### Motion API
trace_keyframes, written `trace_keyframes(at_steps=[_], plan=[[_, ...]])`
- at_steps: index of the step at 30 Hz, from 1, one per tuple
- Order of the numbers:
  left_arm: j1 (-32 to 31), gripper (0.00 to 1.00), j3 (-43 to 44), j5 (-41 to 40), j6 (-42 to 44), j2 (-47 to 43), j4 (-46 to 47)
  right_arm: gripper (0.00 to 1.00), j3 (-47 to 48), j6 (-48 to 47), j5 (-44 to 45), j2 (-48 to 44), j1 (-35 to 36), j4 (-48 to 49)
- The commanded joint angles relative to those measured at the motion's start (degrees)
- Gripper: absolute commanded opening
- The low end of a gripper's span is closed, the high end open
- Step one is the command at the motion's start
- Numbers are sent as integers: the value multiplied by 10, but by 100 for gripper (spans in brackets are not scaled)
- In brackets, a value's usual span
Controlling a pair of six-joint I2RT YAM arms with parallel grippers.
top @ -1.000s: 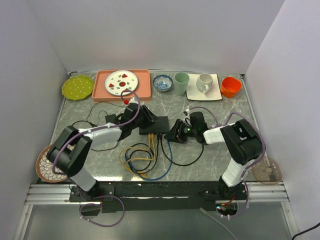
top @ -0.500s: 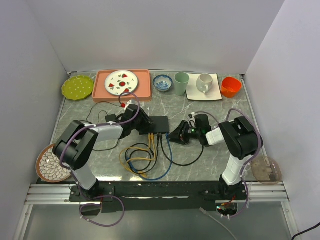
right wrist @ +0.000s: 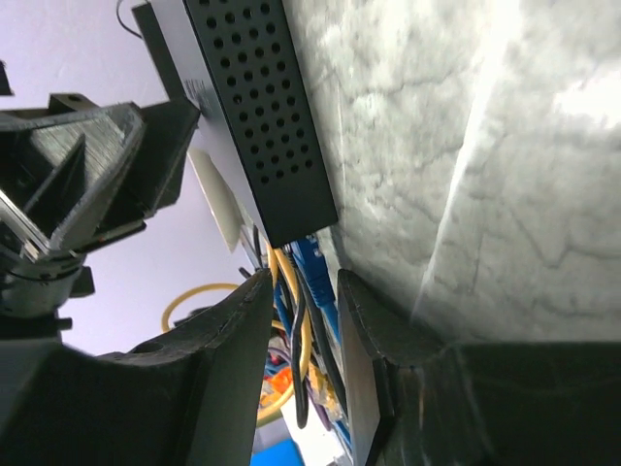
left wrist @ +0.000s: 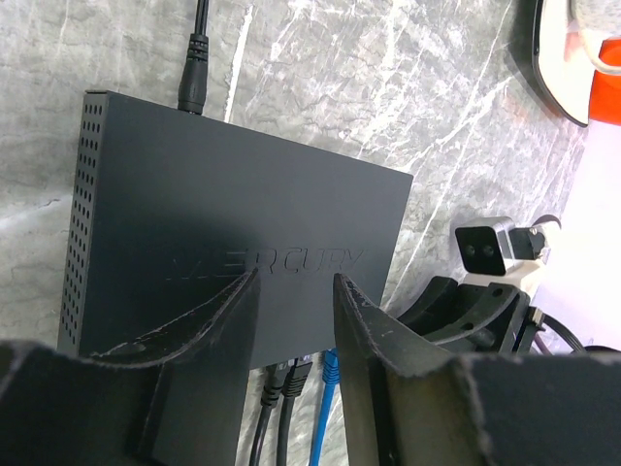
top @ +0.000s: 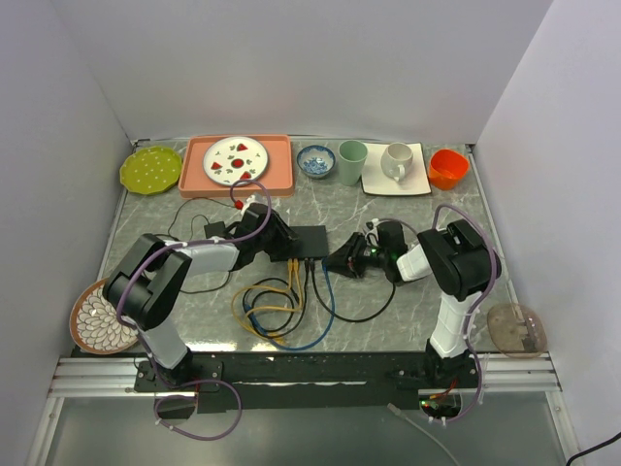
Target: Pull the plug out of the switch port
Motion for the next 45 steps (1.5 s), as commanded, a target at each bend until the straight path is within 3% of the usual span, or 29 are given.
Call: trace_keyframes(at_steps=[1,8,18,22,28,40,45], plan=[[-1,43,-6,-5,0,8,1,41,10,10,51,24,-9,-1],[-1,43,-8,-5,1,9,3,38,26,17,57,35,-12,-4],[-1,42,-9,-5,0,13,6,19,36,8,58,43,-12,-15],[-1,42,-9,-5,0,13,7,18,34,-4,57,43,-12,-20],[-1,42,-11,4,-4,13,8,32,29,-24,50,45,-12,-28],[-1,42,-15,11,-10,15,17,36,42,-60,49,44,-9,-82],[-1,42,-15,12,-10,13,15,48,35,-74,54,35,-8,-90]])
